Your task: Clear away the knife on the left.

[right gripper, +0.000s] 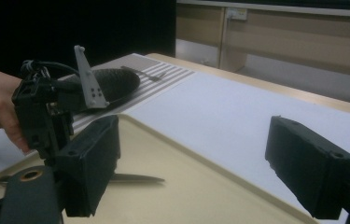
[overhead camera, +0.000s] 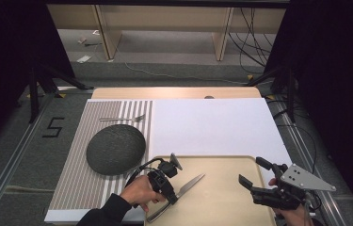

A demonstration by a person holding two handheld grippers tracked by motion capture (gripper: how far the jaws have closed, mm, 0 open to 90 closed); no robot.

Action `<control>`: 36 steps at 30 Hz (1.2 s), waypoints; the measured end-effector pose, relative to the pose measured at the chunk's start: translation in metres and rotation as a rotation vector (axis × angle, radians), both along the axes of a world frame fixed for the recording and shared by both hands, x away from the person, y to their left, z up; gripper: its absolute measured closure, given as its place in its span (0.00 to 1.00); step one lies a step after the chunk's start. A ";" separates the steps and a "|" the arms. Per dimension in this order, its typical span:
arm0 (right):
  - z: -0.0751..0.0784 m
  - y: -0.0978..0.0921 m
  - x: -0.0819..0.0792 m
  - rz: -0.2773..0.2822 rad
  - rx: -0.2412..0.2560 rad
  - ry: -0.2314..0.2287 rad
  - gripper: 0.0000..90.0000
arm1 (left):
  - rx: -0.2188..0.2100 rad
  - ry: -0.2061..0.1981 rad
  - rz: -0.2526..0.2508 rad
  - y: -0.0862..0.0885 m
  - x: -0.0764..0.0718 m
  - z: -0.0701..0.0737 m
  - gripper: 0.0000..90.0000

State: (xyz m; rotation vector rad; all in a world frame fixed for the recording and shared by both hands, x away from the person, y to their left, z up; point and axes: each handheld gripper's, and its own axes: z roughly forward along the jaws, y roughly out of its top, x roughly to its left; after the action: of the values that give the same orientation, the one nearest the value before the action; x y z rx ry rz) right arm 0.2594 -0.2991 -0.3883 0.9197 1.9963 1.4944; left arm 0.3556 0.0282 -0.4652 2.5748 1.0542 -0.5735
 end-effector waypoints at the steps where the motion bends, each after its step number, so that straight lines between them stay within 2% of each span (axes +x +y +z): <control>1: 0.000 0.000 0.000 0.001 0.000 -0.002 0.21 | -0.006 -0.001 -0.007 0.001 0.000 0.000 0.86; 4: 0.000 0.000 0.000 0.001 0.000 -0.001 0.21 | -0.036 0.003 -0.024 0.003 0.000 0.003 0.74; 6: 0.000 0.000 0.000 0.000 -0.001 -0.001 0.21 | -0.052 -0.016 -0.038 0.004 -0.001 0.007 0.73; 9: 0.000 0.000 0.000 0.001 -0.001 -0.002 0.21 | -0.076 -0.057 -0.048 0.004 -0.002 0.015 0.66; 12: 0.000 0.000 0.000 0.001 -0.001 -0.002 0.21 | -0.093 -0.118 -0.060 0.002 -0.003 0.023 0.54; 15: 0.000 0.000 0.000 0.000 -0.004 0.001 0.21 | -0.109 -0.211 -0.081 -0.005 -0.008 0.029 0.41; 16: 0.000 0.000 0.000 0.001 -0.004 0.000 0.21 | -0.111 -0.236 -0.088 -0.008 -0.010 0.029 0.41; 18: 0.000 0.001 0.000 0.001 -0.004 0.001 0.21 | -0.127 -0.268 -0.119 -0.014 -0.013 0.031 0.42; 21: 0.000 0.001 0.000 0.001 -0.005 0.000 0.21 | -0.123 -0.308 -0.142 -0.024 -0.016 0.031 0.51; 22: 0.000 0.000 0.000 0.001 -0.004 0.000 0.21 | -0.123 -0.316 -0.156 -0.028 -0.017 0.030 0.56; 24: 0.000 0.000 0.000 0.002 -0.005 0.002 0.21 | -0.120 -0.335 -0.169 -0.034 -0.017 0.028 0.72; 30: 0.000 0.000 0.000 0.000 -0.004 0.002 0.21 | -0.079 -0.361 -0.215 -0.049 -0.014 0.013 0.95; 32: 0.000 0.000 0.000 0.000 -0.003 0.000 0.21 | -0.070 -0.369 -0.224 -0.052 -0.014 0.010 0.99; 36: 0.000 0.000 0.000 0.001 -0.003 0.002 0.21 | -0.063 -0.376 -0.238 -0.056 -0.014 0.007 0.99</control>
State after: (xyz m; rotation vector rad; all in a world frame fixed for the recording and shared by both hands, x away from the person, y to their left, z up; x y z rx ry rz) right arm 0.2591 -0.2990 -0.3886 0.9189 2.0008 1.4909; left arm 0.3419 -0.0274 -0.4578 2.6275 0.6033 -0.1568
